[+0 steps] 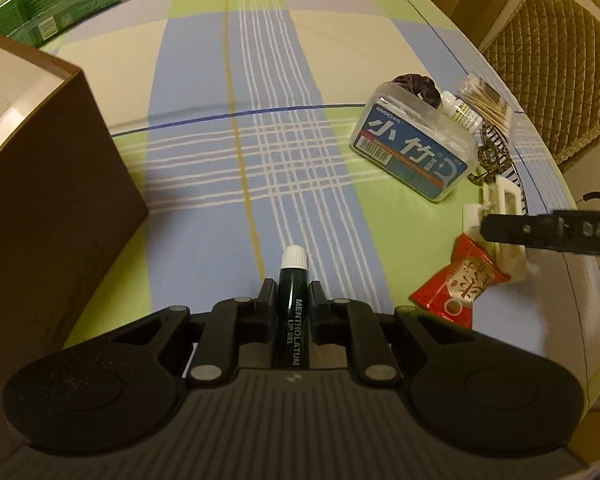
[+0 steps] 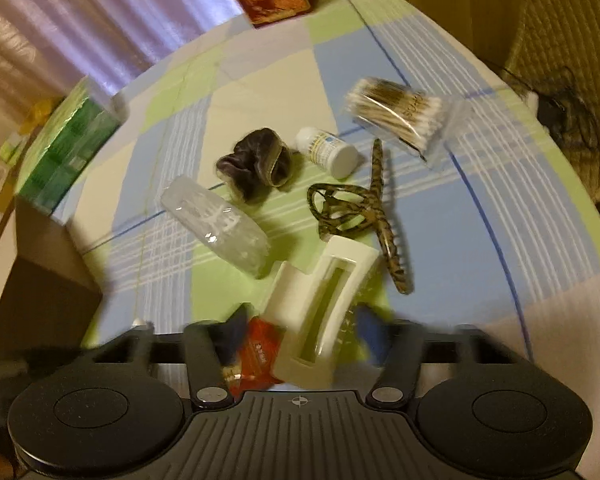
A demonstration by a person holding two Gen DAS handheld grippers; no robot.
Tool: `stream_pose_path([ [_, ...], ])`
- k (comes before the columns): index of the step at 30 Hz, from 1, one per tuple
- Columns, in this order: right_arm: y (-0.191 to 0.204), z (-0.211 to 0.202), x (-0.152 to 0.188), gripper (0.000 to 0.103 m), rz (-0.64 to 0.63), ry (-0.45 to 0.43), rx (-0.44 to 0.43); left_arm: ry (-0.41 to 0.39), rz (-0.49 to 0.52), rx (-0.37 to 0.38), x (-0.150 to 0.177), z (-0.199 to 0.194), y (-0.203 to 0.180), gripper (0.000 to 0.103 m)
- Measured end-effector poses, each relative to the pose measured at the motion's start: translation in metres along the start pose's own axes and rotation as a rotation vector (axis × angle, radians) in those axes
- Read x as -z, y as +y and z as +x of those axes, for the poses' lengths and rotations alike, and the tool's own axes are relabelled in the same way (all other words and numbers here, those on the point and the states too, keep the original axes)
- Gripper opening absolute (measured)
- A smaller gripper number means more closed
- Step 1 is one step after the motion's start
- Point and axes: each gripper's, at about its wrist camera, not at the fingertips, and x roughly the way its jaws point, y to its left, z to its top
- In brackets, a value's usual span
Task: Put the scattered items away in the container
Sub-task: 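Lift the lip gel with the left tool while the right tool grasps the white hair clip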
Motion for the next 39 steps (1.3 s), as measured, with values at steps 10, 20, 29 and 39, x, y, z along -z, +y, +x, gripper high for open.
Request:
stream_pose_path([
  [10,0.003,-0.002,0.007,0.052,-0.111,-0.033,0.080,-0.003,0.009,0.006,0.007,-0.002,0.002,0.013],
  [20,-0.019,-0.036,0.025,0.052,-0.105,-0.028,0.020,-0.020,-0.004,0.030,0.023,-0.021,0.002,0.012],
  [29,-0.010,-0.060,0.016,0.052,-0.147,-0.083,-0.047,-0.123,-0.025,0.029,0.029,-0.067,0.003,0.012],
  [39,0.038,-0.056,0.010,0.052,-0.286,-0.064,-0.163,-0.229,-0.101,-0.020,0.039,-0.120,0.023,0.012],
])
